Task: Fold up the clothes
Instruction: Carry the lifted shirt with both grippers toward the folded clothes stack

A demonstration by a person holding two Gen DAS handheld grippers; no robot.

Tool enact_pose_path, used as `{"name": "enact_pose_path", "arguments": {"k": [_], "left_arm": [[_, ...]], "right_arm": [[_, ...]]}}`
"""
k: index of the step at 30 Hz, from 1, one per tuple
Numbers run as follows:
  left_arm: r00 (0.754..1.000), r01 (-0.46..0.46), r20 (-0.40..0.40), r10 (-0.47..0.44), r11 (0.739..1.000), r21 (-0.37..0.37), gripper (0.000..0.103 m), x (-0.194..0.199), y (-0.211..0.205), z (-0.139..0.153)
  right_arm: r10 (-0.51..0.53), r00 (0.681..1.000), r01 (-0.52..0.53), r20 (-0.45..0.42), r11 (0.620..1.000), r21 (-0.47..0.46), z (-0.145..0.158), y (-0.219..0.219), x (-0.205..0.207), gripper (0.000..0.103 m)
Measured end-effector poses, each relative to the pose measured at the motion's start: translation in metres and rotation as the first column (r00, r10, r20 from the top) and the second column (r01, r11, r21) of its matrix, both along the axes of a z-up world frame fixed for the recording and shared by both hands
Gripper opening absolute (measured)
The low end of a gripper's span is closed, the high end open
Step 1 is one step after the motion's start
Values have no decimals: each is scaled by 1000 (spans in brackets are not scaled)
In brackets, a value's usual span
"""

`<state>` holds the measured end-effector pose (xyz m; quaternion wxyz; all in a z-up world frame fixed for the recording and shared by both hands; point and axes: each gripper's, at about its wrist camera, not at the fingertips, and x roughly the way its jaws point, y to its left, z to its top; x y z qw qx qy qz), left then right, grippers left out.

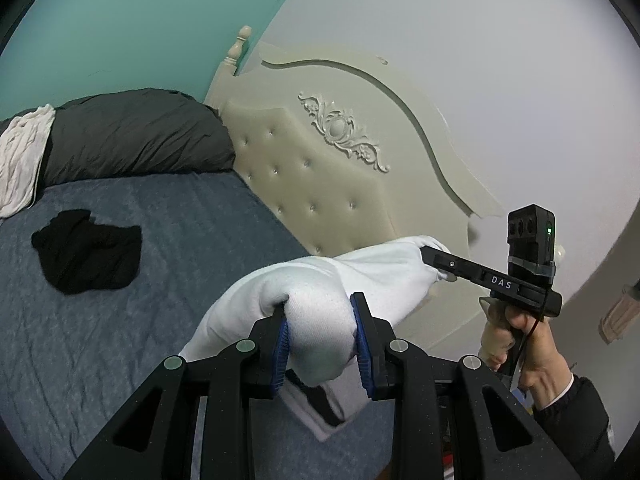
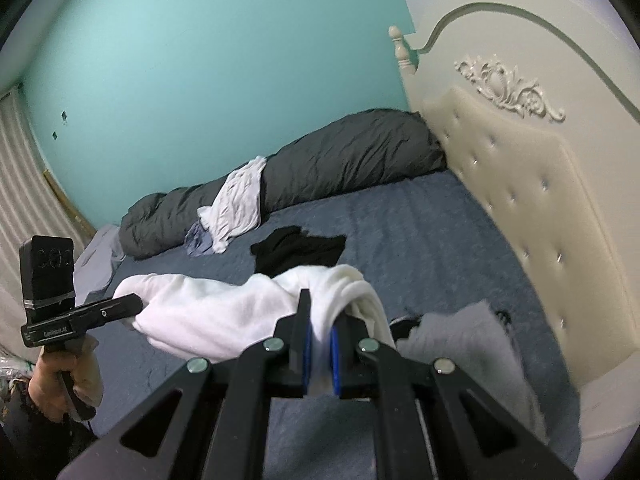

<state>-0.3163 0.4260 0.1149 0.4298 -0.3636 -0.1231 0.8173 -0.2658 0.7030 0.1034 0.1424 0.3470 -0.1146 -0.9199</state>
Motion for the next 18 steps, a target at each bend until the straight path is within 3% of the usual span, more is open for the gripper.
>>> {"name": "enact_pose_path", "arguments": {"k": [10, 18], "left_arm": [[999, 3, -49, -4, 1000, -25, 31, -69, 77, 14], [997, 28, -64, -30, 999, -28, 31, -98, 146, -5]], "right_arm": [[-61, 996, 63, -70, 997, 39, 19, 55, -67, 7], [-152, 982, 161, -111, 984, 76, 13, 110, -98, 7]]}}
